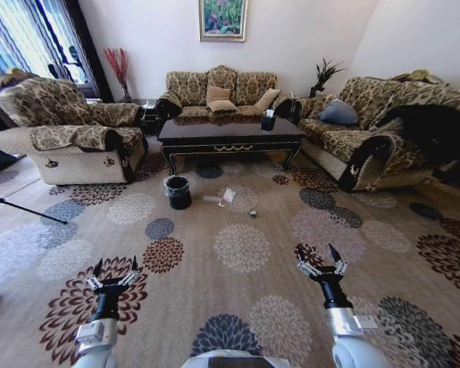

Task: Move to the front of the table and pick up the trash from the floor, then place it into the trash bin.

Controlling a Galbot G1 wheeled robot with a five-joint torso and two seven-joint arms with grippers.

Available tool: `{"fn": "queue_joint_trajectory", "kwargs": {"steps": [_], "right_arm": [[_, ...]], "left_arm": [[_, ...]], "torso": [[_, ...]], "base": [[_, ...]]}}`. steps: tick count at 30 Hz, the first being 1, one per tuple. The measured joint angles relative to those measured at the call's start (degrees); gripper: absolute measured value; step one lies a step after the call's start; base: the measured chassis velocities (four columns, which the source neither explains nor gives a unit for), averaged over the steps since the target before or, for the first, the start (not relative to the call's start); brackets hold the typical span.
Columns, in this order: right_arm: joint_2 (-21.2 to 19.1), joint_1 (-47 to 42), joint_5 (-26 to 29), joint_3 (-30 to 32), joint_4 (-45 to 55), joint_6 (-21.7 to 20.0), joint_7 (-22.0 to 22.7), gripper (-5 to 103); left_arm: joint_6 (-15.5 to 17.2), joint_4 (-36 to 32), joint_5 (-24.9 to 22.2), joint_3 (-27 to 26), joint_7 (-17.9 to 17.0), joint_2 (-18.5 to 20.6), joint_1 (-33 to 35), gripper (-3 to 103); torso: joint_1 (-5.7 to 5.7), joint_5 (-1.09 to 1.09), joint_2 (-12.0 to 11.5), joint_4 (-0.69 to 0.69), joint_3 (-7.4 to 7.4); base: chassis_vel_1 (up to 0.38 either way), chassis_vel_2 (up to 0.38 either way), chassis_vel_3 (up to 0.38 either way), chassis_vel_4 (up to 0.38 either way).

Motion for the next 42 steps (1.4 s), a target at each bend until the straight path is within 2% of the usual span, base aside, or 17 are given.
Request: {"fn": "queue_joint_trajectory", "kwargs": {"steps": [29, 32, 36, 42], "right_arm": [[0.7, -0.1, -0.3, 0.1, -0.2, 0.4, 0.4, 100], [0.8, 0.1, -0.3, -0.1, -0.5, 2.7, 1.7, 100], [0.8, 0.2, -0.6, 0.1, -0.8, 4.6, 1.3, 100], [0.8, -0.1, -0.6, 0.4, -0.7, 5.4, 0.1, 100]], "left_arm": [[0.0, 0.7, -0.2, -0.1, -0.1, 0.2, -0.4, 100], [0.1, 0.7, -0.1, 0.0, -0.1, 0.2, -0.3, 100], [0.1, 0.7, -0.1, 0.0, -0.1, 0.2, -0.3, 100], [0.1, 0.4, -0.1, 0.1, -0.2, 0.4, -0.2, 100]], "torso": [[-2.69, 0.0, -6.9, 0.0, -4.18], [-3.01, 0.0, -7.7, 0.0, -4.69], [-3.35, 0.0, -8.5, 0.0, -5.19], [-3.85, 0.0, -10.1, 0.0, -6.24]], "base": [[0.0, 0.0, 0.0, 0.0], [0.0, 0.0, 0.0, 0.0], [0.0, 0.0, 0.0, 0.0], [0.0, 0.0, 0.0, 0.0]]}}
